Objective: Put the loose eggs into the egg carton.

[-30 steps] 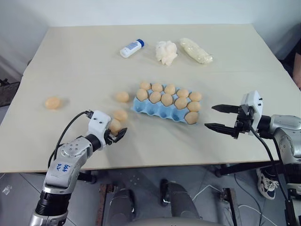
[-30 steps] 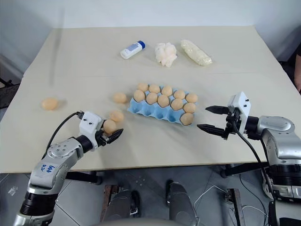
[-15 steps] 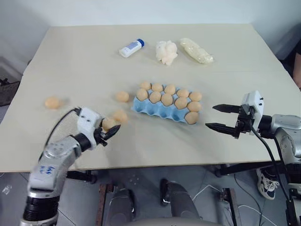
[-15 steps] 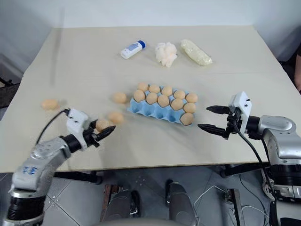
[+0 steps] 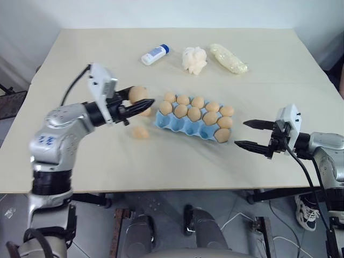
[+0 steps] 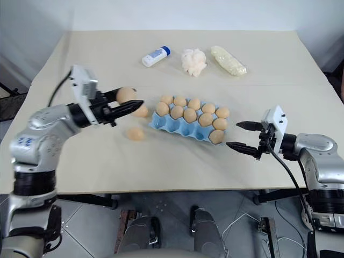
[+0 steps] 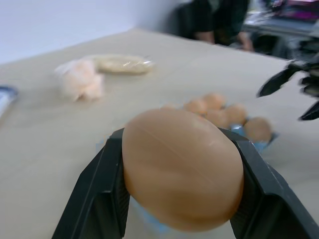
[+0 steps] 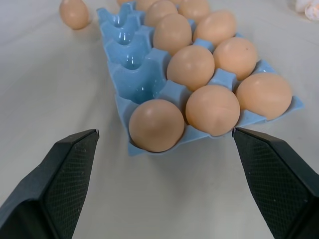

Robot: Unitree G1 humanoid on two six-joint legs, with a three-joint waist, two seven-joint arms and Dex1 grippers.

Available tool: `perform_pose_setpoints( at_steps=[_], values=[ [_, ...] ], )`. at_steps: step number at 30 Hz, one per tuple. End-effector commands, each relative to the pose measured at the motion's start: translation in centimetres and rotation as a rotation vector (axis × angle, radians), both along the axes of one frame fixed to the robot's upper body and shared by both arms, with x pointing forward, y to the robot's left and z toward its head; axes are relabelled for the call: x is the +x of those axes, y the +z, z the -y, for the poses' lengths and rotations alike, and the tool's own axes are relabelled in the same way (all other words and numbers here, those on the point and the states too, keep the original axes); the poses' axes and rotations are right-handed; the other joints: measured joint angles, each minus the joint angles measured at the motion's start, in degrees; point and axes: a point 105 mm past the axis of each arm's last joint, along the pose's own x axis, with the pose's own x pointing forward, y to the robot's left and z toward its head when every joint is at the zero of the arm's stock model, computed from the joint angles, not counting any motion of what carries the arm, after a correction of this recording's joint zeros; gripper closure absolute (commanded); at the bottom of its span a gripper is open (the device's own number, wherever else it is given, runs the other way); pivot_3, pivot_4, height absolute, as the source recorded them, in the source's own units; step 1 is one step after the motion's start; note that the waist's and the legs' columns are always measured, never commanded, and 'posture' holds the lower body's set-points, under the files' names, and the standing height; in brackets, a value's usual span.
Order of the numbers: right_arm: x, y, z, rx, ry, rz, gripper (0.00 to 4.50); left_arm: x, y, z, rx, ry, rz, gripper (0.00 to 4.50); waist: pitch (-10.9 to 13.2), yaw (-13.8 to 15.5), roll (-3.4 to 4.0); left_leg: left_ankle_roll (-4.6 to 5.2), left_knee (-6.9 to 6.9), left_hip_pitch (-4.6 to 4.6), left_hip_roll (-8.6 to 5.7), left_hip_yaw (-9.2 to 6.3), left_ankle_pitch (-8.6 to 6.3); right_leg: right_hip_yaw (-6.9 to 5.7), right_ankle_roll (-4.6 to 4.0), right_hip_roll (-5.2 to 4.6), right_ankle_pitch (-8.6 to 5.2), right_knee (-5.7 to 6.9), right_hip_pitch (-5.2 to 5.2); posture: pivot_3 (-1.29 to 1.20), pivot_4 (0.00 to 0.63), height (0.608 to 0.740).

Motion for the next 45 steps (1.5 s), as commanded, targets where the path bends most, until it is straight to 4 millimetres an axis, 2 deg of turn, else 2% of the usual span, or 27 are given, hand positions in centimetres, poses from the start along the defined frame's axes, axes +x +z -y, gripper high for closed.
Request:
perform_pose_setpoints(
  at_steps=[1,3,8,15,21,26,31,36,38,39,45],
  values=[
    [-0.5,1.5,0.4,0.015,-0.011,0.089,0.0,0.7,0.1,2.6,0.012,-0.103,0.038,2.4,0.0,0.08,0.0,0.0,0.0,0.0,-0.01,0.01,-0.01,0.0,0.02,0.0,0.01,0.01,0.0,0.0,0.15,0.74],
    [-0.7,1.6,0.5,0.018,-0.015,0.099,0.0,0.9,-0.1,3.4,0.011,-0.133,0.033,2.4,0.0,-0.09,0.0,-0.01,0.0,0.0,-0.01,0.03,-0.02,0.01,0.03,0.01,0.02,0.02,-0.02,0.0,0.15,0.74],
    [-2.4,2.2,0.9,0.071,0.011,0.143,0.0,1.6,-1.9,8.1,0.001,-0.251,-0.008,2.4,0.0,0.25,0.0,-0.01,0.01,0.01,-0.01,0.01,-0.03,0.0,0.05,0.02,0.02,0.03,-0.01,0.0,0.15,0.74],
    [-4.2,2.2,0.3,0.101,0.033,0.164,0.0,1.6,-3.9,12.6,0.018,-0.352,-0.051,2.4,0.01,0.1,-0.02,0.09,0.12,-0.06,-0.04,-0.03,-0.04,0.03,0.12,0.02,0.06,-0.11,0.03,0.0,0.15,0.74],
    [-4.7,1.6,0.4,0.118,-0.034,0.162,0.0,2.0,-5.2,14.8,0.06,-0.375,-0.067,2.4,0.02,0.07,-0.03,0.15,0.13,-0.06,-0.05,-0.19,-0.01,0.08,0.12,0.02,0.06,-0.19,0.03,0.0,0.15,0.74],
    [-5.2,1.2,0.5,0.114,-0.071,0.151,0.0,2.6,-6.2,15.6,0.106,-0.355,-0.05,2.4,0.02,0.13,-0.04,0.15,0.11,-0.09,-0.06,-0.46,0.0,0.08,0.13,0.02,0.06,-0.27,0.04,0.0,0.15,0.74],
    [-5.4,1.0,0.6,0.11,-0.098,0.144,0.0,2.7,-6.2,16.3,0.086,-0.364,-0.065,2.4,0.02,0.14,-0.04,0.17,0.1,-0.16,-0.06,-0.55,-0.01,0.0,0.13,0.02,0.06,-0.35,0.04,0.0,0.15,0.74],
    [-5.5,1.1,0.8,0.103,-0.109,0.142,0.0,2.6,-6.5,16.5,0.086,-0.378,-0.097,0.92,0.03,0.1,-0.05,0.17,0.09,-0.18,-0.06,-0.56,-0.01,-0.02,0.13,0.02,0.06,-0.36,0.04,0.0,0.15,0.74],
    [-5.5,1.2,0.9,0.101,-0.11,0.14,0.0,2.6,-6.4,16.4,0.083,-0.373,-0.099,0.17,0.03,0.09,-0.05,0.17,0.09,-0.18,-0.06,-0.57,-0.01,-0.02,0.13,0.02,0.06,-0.36,0.05,0.0,0.15,0.74],
    [-5.5,1.2,0.8,0.1,-0.11,0.14,0.0,2.7,-6.3,16.4,0.081,-0.37,-0.098,0.02,0.03,0.09,-0.05,0.17,0.1,-0.18,-0.06,-0.57,-0.01,-0.02,0.13,0.02,0.06,-0.36,0.05,0.0,0.15,0.74],
    [-5.0,1.3,0.8,0.092,-0.101,0.136,0.0,2.6,-5.5,15.9,0.07,-0.368,-0.084,0.02,0.03,0.08,-0.05,0.18,0.1,-0.17,-0.06,-0.58,-0.01,-0.03,0.14,0.02,0.06,-0.36,0.06,0.0,0.15,0.74]
  ],
)
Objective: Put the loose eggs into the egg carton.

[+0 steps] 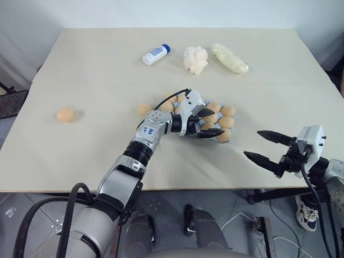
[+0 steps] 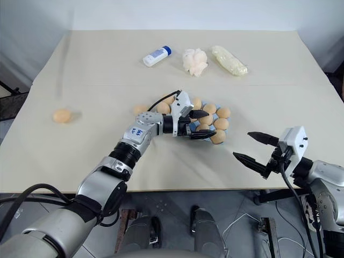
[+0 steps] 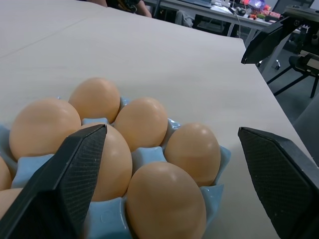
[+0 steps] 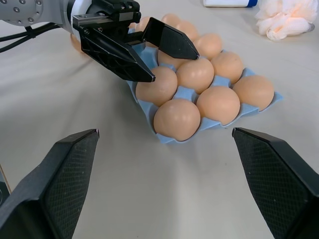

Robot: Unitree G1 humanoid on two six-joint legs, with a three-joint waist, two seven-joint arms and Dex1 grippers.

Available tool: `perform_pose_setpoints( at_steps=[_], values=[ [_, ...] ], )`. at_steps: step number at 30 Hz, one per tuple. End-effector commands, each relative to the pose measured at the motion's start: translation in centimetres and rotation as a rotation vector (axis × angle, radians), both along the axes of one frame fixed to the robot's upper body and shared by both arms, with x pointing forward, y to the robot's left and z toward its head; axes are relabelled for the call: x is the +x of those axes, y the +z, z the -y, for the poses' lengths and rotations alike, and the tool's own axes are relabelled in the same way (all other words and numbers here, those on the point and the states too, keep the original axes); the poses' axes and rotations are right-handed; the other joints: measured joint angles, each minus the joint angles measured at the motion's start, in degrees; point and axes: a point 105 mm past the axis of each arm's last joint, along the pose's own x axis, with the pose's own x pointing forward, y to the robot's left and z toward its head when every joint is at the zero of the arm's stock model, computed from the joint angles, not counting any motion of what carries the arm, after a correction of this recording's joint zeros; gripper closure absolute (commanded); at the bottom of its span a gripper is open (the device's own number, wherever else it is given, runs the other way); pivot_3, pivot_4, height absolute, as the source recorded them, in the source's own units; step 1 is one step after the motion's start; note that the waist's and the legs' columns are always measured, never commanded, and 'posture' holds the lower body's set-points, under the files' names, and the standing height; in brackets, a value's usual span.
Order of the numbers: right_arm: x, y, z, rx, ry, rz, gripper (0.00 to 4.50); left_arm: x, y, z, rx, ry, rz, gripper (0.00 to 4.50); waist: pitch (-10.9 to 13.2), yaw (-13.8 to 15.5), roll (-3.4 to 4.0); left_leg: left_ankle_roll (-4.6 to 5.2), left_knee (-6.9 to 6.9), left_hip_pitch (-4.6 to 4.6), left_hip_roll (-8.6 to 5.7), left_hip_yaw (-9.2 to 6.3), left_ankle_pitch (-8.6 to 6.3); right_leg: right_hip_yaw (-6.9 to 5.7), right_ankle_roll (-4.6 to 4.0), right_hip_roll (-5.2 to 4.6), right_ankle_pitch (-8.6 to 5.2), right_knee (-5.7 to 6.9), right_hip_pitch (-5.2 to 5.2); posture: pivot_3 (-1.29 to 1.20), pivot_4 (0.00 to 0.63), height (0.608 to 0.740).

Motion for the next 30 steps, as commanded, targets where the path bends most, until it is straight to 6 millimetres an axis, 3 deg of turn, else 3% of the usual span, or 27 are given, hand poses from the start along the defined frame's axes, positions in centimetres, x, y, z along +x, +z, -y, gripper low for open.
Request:
perform_pose_setpoints(
  at_steps=[1,3,7,12,17,22,30],
  values=[
    [0.2,1.3,0.0,-0.016,0.017,0.04,0.0,-0.1,2.2,0.0,-0.035,-0.01,0.065,0.02,0.0,-0.02,0.0,0.0,0.0,0.0,0.0,0.0,0.0,0.0,0.0,0.0,0.0,0.0,0.0,0.0,0.15,0.74],
    [0.4,1.3,-0.1,-0.019,0.023,0.041,0.0,-0.2,2.9,-0.5,-0.041,-0.003,0.088,0.02,0.0,-0.08,0.0,0.0,0.0,0.0,0.0,0.0,0.0,0.0,0.0,0.0,0.0,0.0,-0.01,0.0,0.15,0.74],
    [0.8,1.5,-0.1,-0.028,0.047,0.032,0.0,-0.4,6.4,-4.0,-0.109,0.065,0.211,0.02,0.0,-0.35,0.0,-0.01,-0.06,0.05,0.02,0.0,0.0,0.05,-0.01,0.05,0.0,0.08,-0.03,0.0,0.15,0.74],
    [1.4,1.7,-0.3,-0.034,0.073,0.028,0.0,-1.0,7.5,-7.7,-0.117,0.153,0.245,0.02,-0.01,-0.09,0.01,-0.03,-0.02,0.16,0.01,0.01,0.01,0.09,-0.03,0.06,-0.01,0.32,-0.02,0.0,0.15,0.74],
    [2.1,1.7,-0.6,-0.036,0.105,0.023,0.0,-1.5,7.9,-13.8,-0.146,0.351,0.281,0.02,-0.01,-0.16,0.01,-0.03,0.06,0.17,0.01,0.03,0.01,0.15,-0.04,0.04,0.0,0.41,-0.02,0.0,0.15,0.74],
    [2.6,1.7,-0.9,-0.036,0.134,0.015,0.0,-3.3,6.8,-18.6,-0.161,0.493,0.284,0.02,-0.01,-0.12,0.01,-0.05,0.04,0.25,0.03,0.07,0.01,0.18,-0.06,0.04,-0.02,0.56,-0.05,0.0,0.15,0.74],
    [3.0,1.8,-1.0,-0.043,0.175,0.005,0.0,-7.9,1.5,-24.9,-0.089,0.722,0.133,0.02,-0.01,-0.12,0.02,-0.08,0.05,0.27,0.06,0.11,-0.01,0.23,-0.1,0.03,-0.02,0.55,-0.06,0.0,0.15,0.74]
  ],
)
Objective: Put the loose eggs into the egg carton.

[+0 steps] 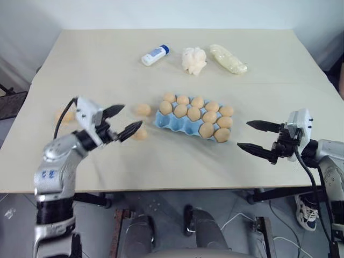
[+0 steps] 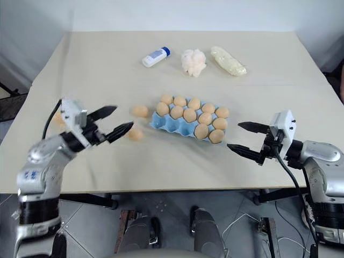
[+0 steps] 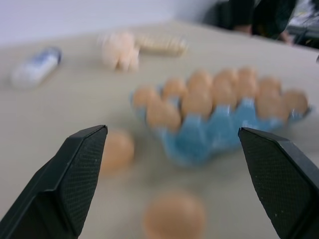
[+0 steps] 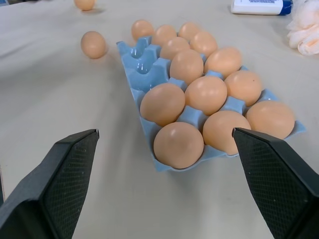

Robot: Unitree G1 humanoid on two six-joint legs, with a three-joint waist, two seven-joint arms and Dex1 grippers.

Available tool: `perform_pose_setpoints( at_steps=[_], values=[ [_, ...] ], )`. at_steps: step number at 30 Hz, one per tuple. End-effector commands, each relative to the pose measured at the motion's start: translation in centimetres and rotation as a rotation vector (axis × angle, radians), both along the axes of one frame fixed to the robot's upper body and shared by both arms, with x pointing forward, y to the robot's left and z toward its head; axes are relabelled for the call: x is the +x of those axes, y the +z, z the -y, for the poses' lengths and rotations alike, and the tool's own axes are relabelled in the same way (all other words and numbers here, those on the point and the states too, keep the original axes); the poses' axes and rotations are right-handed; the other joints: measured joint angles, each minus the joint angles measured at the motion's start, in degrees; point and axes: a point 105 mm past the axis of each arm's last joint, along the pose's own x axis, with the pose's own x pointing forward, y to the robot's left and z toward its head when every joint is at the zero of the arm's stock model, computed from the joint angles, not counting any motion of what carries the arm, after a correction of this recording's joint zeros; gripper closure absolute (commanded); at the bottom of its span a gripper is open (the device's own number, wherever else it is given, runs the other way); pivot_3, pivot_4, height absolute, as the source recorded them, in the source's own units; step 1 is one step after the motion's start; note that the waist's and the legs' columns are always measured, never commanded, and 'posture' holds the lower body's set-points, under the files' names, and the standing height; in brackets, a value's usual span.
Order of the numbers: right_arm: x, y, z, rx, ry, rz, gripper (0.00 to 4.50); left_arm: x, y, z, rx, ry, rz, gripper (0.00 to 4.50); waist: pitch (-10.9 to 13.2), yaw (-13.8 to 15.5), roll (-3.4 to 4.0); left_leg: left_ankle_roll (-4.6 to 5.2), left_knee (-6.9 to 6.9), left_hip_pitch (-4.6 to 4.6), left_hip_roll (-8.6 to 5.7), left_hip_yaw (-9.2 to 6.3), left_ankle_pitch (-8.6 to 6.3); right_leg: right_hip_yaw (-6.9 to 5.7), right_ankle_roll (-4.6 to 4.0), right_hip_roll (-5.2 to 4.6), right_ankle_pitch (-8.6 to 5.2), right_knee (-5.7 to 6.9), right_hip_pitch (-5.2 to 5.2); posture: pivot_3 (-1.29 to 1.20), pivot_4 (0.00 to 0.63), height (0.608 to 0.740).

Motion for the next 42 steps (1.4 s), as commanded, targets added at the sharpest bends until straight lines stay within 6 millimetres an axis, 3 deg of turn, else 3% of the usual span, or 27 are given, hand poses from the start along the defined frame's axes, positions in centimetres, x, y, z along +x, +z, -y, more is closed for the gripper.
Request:
perform_pose_setpoints(
  at_steps=[1,5,10,21,29,34,41,42],
  values=[
    [-0.2,0.8,0.2,-0.021,0.026,0.019,0.0,-2.4,0.0,-2.4,0.014,0.072,0.01,0.02,0.0,-0.02,0.0,0.0,-0.01,0.01,0.0,0.0,0.0,0.0,-0.01,0.0,0.0,0.0,0.0,0.0,0.15,0.74],
    [0.1,0.8,0.4,-0.025,0.034,0.014,0.0,-4.1,-1.8,-4.6,0.018,0.152,-0.063,0.02,0.0,-0.03,0.0,-0.07,-0.01,0.02,0.05,0.02,-0.04,-0.01,-0.12,0.0,-0.06,-0.07,-0.02,0.0,0.15,0.74],
    [0.5,1.0,0.2,-0.028,0.044,0.016,0.0,-5.0,-2.7,-4.9,0.017,0.173,-0.096,0.02,0.0,0.14,0.0,-0.26,-0.01,-0.01,0.05,0.03,-0.14,-0.01,-0.19,0.0,0.03,-0.35,0.03,0.0,0.15,0.74],
    [1.0,1.1,-0.1,-0.035,0.056,0.017,0.0,0.8,0.3,0.0,0.001,0.091,-0.004,0.02,-0.01,-0.05,0.0,-0.02,-0.1,-0.07,0.05,0.23,-0.02,0.03,-0.06,0.01,0.23,-0.5,0.0,0.0,0.15,0.74],
    [0.4,1.0,0.3,-0.033,0.024,0.017,0.0,4.2,-1.9,2.0,0.084,0.054,-0.087,0.02,-0.01,0.1,0.0,-0.04,-0.12,-0.01,0.07,0.6,-0.03,-0.04,-0.1,0.05,0.2,-0.27,-0.05,0.0,0.15,0.74],
    [-0.1,0.8,0.5,-0.032,0.001,0.013,0.0,5.2,-2.7,3.6,0.095,0.023,-0.118,0.02,-0.01,0.13,0.0,-0.04,-0.11,-0.04,0.06,0.6,-0.04,-0.02,-0.09,0.03,0.21,-0.32,-0.05,0.0,0.15,0.74],
    [-0.3,0.8,0.8,-0.032,-0.018,0.01,0.0,6.0,-4.0,4.3,0.124,0.019,-0.161,0.02,-0.01,-0.01,0.0,-0.03,-0.1,0.0,0.06,0.6,-0.02,-0.02,-0.1,0.04,0.21,-0.26,-0.05,0.0,0.15,0.74],
    [-0.3,0.7,0.8,-0.032,-0.02,0.01,0.0,6.1,-4.1,4.3,0.129,0.018,-0.159,0.2,-0.01,0.02,0.0,-0.04,-0.09,0.0,0.06,0.6,-0.01,-0.02,-0.1,0.04,0.21,-0.27,-0.05,0.0,0.15,0.74]
  ],
)
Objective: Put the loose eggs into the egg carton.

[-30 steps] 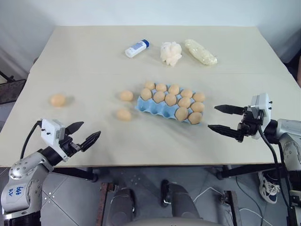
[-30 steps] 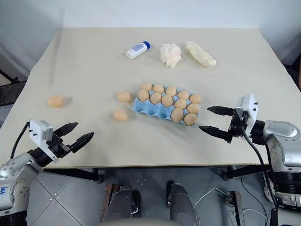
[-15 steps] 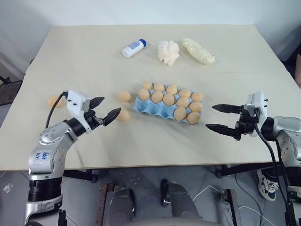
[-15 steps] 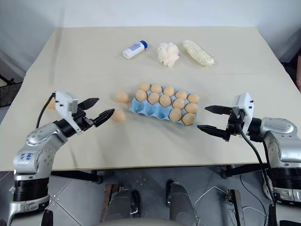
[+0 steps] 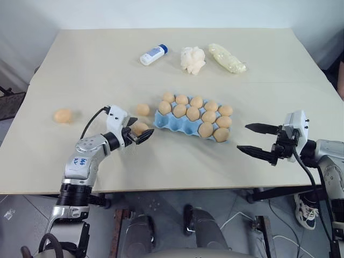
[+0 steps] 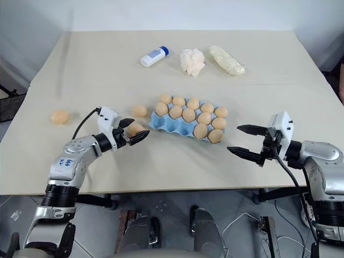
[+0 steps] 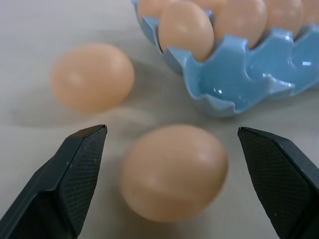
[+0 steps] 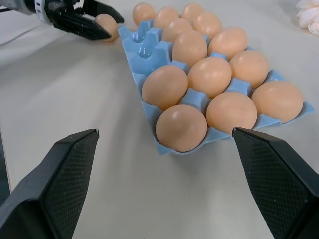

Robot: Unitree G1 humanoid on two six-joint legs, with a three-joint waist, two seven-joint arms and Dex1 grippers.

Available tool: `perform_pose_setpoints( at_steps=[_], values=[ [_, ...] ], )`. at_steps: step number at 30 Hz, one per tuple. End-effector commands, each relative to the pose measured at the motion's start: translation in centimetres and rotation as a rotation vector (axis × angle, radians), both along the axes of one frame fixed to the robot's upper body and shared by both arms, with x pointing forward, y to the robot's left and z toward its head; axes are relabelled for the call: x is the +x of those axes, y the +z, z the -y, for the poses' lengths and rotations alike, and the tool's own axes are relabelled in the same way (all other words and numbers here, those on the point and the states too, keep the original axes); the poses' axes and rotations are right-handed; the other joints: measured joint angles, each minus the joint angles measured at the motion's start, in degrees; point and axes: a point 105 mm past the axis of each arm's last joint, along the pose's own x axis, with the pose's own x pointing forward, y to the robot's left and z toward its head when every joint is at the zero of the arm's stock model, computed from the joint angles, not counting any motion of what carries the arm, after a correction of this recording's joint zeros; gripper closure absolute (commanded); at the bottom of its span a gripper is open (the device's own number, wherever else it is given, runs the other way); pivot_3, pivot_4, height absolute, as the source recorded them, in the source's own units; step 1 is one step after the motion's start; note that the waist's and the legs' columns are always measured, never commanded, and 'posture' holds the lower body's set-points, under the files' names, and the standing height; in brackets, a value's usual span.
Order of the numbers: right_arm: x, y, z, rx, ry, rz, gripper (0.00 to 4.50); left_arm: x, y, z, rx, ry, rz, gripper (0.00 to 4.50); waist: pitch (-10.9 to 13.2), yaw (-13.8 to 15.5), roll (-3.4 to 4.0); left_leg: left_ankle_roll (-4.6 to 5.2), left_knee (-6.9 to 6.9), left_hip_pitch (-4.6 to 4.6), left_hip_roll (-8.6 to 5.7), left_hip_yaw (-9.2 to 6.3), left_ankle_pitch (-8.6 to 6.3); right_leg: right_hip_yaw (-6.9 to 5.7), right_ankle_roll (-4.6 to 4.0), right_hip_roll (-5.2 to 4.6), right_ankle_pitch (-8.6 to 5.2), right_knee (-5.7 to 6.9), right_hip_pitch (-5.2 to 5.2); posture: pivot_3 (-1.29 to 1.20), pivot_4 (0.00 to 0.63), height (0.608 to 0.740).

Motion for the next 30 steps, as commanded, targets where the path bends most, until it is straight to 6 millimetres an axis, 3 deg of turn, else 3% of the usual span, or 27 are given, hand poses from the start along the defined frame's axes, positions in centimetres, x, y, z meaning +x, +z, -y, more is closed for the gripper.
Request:
perform_pose_setpoints(
  at_steps=[1,6,8,14,18,21,25,30],
  values=[
    [-0.3,1.6,0.5,-0.007,-0.013,0.059,0.0,0.5,0.7,0.2,0.025,-0.005,0.039,0.41,0.0,0.04,0.0,0.0,0.01,0.0,0.0,0.0,0.0,0.01,0.0,0.0,0.0,0.0,0.0,0.0,0.15,0.74],
    [-0.2,1.5,0.6,-0.009,-0.019,0.058,0.0,1.0,1.1,0.1,0.017,0.005,0.066,1.82,0.0,0.1,0.0,0.0,0.01,-0.01,0.0,-0.02,0.0,0.01,0.0,-0.01,0.0,-0.02,0.01,0.0,0.15,0.74],
    [-0.2,1.5,0.6,-0.01,-0.018,0.055,0.0,1.0,1.2,-0.1,0.017,0.005,0.061,2.18,0.0,0.08,0.0,0.01,0.01,-0.01,0.0,-0.01,0.0,0.0,0.0,-0.01,0.0,-0.02,0.01,0.0,0.15,0.74],
    [-0.2,1.4,0.7,-0.011,-0.025,0.055,0.0,-0.5,3.9,0.5,-0.031,-0.097,0.12,2.31,0.0,0.05,0.0,0.0,0.0,-0.03,0.0,-0.01,0.0,-0.01,0.0,-0.01,0.0,-0.02,0.0,0.0,0.15,0.74],
    [-0.3,1.4,0.8,-0.008,-0.031,0.056,0.0,-1.2,7.7,2.1,-0.09,-0.216,0.206,2.33,0.0,0.1,0.0,0.0,0.0,-0.03,-0.01,0.0,0.0,0.0,0.0,-0.01,0.0,-0.01,0.01,0.0,0.15,0.74],
    [-0.3,1.3,0.7,-0.003,-0.034,0.06,0.0,-0.7,9.2,3.8,-0.073,-0.29,0.24,2.33,0.0,0.32,0.0,0.03,0.06,-0.07,-0.03,-0.03,0.04,-0.02,0.0,-0.01,0.0,0.0,0.02,0.0,0.15,0.74],
    [-0.3,1.4,0.6,0.009,-0.035,0.074,0.0,-0.3,10.2,6.6,-0.093,-0.4,0.286,2.33,0.0,0.22,0.0,0.06,0.07,-0.05,-0.07,0.01,0.06,0.06,0.05,-0.02,0.02,-0.11,0.08,0.0,0.15,0.74],
    [-0.7,1.6,0.4,0.027,-0.04,0.096,0.0,0.2,8.9,10.4,-0.091,-0.52,0.241,2.33,0.0,0.07,0.0,0.08,0.05,-0.07,-0.08,0.01,0.06,0.05,0.07,0.0,0.04,-0.11,0.06,0.0,0.15,0.74]
  ],
)
